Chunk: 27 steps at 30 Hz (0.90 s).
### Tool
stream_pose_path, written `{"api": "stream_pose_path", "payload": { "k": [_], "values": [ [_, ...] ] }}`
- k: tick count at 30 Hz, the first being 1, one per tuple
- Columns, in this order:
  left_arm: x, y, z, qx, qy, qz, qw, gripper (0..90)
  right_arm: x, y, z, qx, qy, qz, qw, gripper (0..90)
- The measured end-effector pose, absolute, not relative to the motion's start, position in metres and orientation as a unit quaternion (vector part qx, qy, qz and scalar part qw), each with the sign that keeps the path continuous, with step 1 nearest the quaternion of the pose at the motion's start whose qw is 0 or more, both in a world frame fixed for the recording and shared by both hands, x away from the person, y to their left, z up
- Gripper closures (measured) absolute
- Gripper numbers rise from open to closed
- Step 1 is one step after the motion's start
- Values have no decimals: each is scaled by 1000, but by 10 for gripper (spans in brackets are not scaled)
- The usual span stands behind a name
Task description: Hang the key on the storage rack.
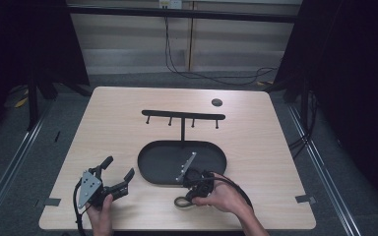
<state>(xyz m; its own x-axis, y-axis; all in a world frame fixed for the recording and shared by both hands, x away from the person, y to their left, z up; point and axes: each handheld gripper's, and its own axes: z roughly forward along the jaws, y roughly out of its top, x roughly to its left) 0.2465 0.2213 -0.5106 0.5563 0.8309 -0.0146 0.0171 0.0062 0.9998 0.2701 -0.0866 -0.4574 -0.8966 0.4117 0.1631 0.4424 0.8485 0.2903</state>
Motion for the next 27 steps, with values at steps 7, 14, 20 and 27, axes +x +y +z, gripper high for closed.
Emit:
{"api": "stream_pose_path", "payload": {
  "k": [7,14,20,27],
  "values": [
    [246,221,-511,625,339,327,623,158,275,-87,-443,-220,-963,-150,44,857],
    [246,221,-511,625,339,327,623,158,280,-88,-429,-210,-968,-135,37,858],
    [246,221,-511,625,339,327,623,158,285,-89,-421,-208,-969,-126,39,858],
    [246,221,-511,625,339,327,623,158,292,-91,-407,-218,-970,-103,30,858]
  ]
}}
